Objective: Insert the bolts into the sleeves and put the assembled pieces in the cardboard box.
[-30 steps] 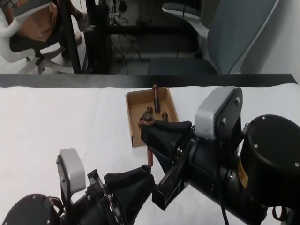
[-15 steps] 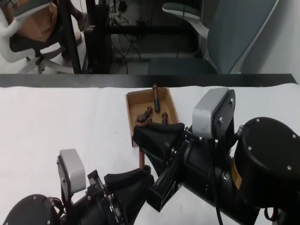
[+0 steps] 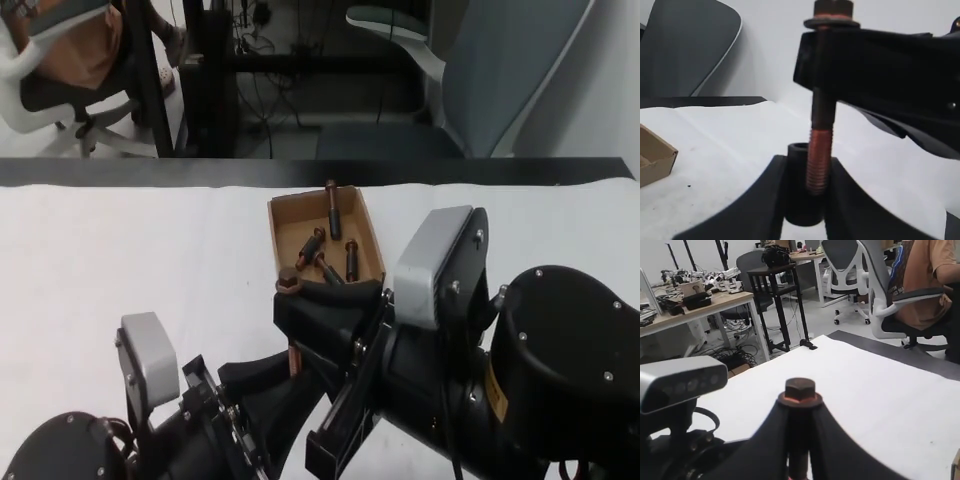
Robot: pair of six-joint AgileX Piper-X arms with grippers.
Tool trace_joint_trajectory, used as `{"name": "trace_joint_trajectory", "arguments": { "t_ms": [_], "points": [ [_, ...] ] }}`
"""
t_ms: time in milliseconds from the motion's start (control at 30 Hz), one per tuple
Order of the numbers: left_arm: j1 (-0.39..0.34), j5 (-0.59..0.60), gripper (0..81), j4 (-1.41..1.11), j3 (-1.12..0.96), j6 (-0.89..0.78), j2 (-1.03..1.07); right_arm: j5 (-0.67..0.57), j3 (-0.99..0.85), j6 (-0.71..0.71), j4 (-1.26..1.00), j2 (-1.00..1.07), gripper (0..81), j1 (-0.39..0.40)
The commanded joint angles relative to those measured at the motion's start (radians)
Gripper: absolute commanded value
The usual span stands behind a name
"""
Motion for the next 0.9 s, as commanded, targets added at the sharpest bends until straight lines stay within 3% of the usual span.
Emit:
{"name": "trace_joint_trajectory", "arguments": {
  "t_ms": [0,133,867],
  "points": [
    [0.001,0.035,1.7,-0.022,-0.005,0.040,-0.005,0.039,-0.001,-0.026,-0.014,-0.023,0.0,-0.001],
    [0.001,0.047,1.7,-0.022,-0.005,0.039,-0.005,0.085,-0.003,-0.092,-0.066,-0.023,0.0,-0.003],
    [0.001,-0.010,1.7,-0.093,-0.005,0.039,-0.005,0.076,-0.003,-0.040,0.002,-0.023,0.0,-0.003]
  ]
}}
